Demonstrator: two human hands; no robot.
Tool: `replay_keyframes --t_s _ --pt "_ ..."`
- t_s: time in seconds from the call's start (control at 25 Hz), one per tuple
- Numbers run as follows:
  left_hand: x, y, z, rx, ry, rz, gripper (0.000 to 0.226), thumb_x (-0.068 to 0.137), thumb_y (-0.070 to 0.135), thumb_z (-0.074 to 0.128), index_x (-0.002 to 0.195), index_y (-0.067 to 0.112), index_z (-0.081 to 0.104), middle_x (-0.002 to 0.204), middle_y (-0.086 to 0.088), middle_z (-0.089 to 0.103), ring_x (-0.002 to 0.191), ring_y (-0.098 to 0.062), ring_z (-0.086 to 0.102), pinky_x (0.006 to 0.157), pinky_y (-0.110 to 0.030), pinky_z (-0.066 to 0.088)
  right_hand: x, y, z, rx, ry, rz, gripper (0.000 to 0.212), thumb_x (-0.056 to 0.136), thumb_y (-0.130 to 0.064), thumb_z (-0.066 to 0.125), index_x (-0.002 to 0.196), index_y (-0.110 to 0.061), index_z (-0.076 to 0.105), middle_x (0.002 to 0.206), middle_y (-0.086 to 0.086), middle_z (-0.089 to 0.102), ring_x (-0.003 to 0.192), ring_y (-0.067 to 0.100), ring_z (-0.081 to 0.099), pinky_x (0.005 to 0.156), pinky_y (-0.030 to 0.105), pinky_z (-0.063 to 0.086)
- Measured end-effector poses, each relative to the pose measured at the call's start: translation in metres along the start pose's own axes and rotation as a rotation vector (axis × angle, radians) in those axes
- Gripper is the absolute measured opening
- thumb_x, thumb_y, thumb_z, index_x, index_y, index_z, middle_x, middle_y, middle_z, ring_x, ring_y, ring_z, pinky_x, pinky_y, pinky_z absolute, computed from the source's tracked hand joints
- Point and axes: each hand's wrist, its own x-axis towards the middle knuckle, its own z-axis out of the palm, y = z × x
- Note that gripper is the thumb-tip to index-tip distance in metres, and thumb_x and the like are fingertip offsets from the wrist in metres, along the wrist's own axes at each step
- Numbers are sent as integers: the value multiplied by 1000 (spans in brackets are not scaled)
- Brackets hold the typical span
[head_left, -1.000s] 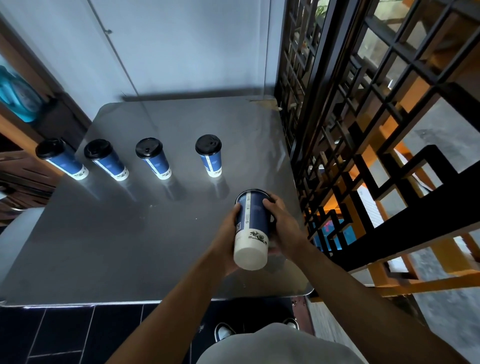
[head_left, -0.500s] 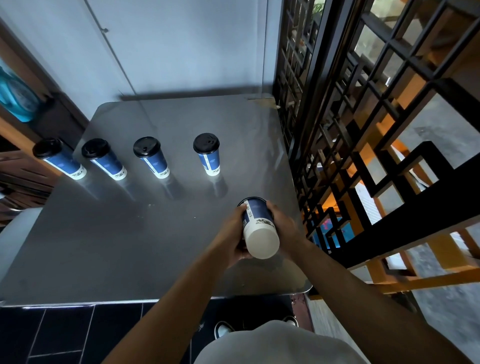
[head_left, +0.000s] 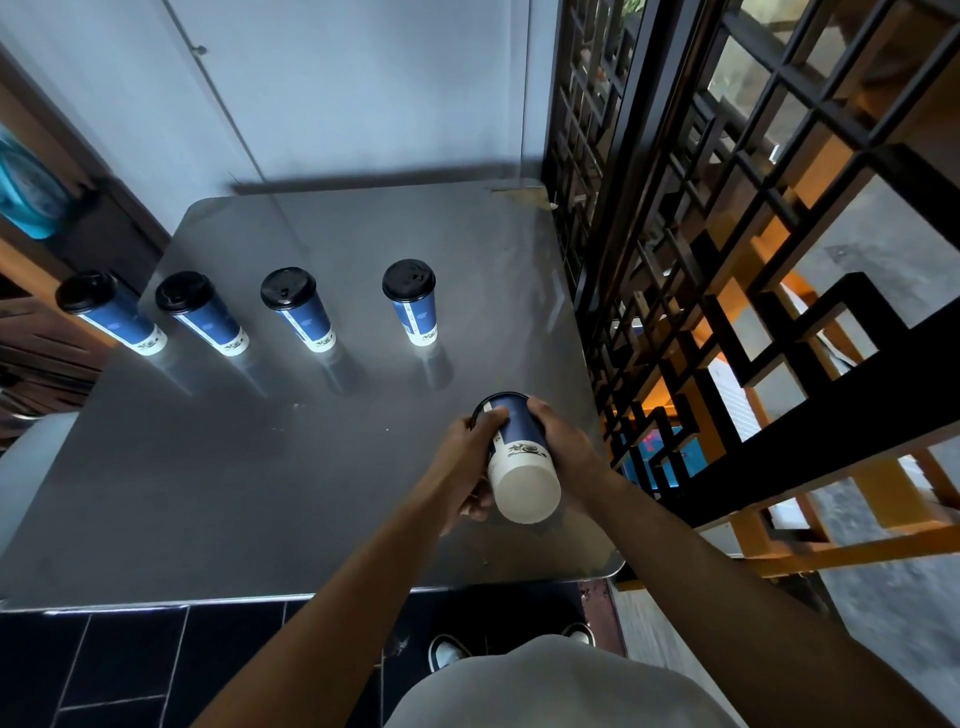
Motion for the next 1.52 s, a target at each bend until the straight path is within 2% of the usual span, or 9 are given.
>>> replay_keyframes --t_s 0.16,0.4,0.64,0.84,0.92,1.04,1.24,1.36,1.52 --pt "3 2 0 -202 22 -72 55 90 69 43 89 18 65 60 -9 64 44 -20 55 45 -18 40 -6 1 1 86 1 115 50 104 -39 46 138 -4 54 130 24 62 96 35 63 56 31 52" --pt "2 2 0 -224 -5 -63 63 93 65 37 52 22 59 48 -2 44 34 -10 28 43 -14 21 -6 3 4 178 -14 49 49 105 -32 45 137 4 55 112 21 60 75 25 62 48 25 52" --pt "8 8 -14 10 97 -72 54 84 65 33 67 16 47 45 -2 44 36 -14 34 44 -15 28 3 0 7 -128 41 -62 41 104 -35 45 118 -1 63 95 16 65 70 22 63 53 26 48" --pt "7 15 -16 -33 1 -43 78 74 82 41 88 10 69 88 -23 63 83 -36 60 57 -27 41 9 1 8 -312 -13 -183 41 106 -39 36 124 -10 59 114 29 66 84 32 63 66 38 47" --pt "5 16 -13 -117 34 -14 62 75 76 50 84 17 70 82 -16 69 74 -32 67 58 -27 44 8 1 9 -246 -16 -138 46 106 -44 35 124 -8 59 107 30 67 84 35 63 63 35 47" --pt "11 9 -13 -216 37 -23 54 88 66 45 69 25 74 60 0 71 49 -17 68 57 -25 45 3 2 12 -76 -43 -10 52 103 -50 39 130 -11 60 116 23 69 95 36 64 80 45 51" --pt "4 -1 -11 -201 7 -13 62 70 78 41 46 28 69 58 -6 64 61 -24 55 52 -23 36 6 0 13 -92 -65 -46 53 104 -47 37 133 -8 57 126 28 65 105 41 66 90 53 53" --pt "5 7 -17 -167 38 -51 53 52 72 48 58 24 71 77 -15 63 84 -34 60 66 -36 47 8 1 11 -155 -65 -47 51 104 -47 37 132 -9 55 126 30 64 95 36 65 77 43 52" --pt "0 21 -19 -170 -93 -41 81 60 65 63 114 5 65 101 -24 67 86 -40 64 93 -53 45 8 1 14 -296 -95 -90 42 104 -47 39 121 -13 55 118 37 63 89 45 65 87 70 49"
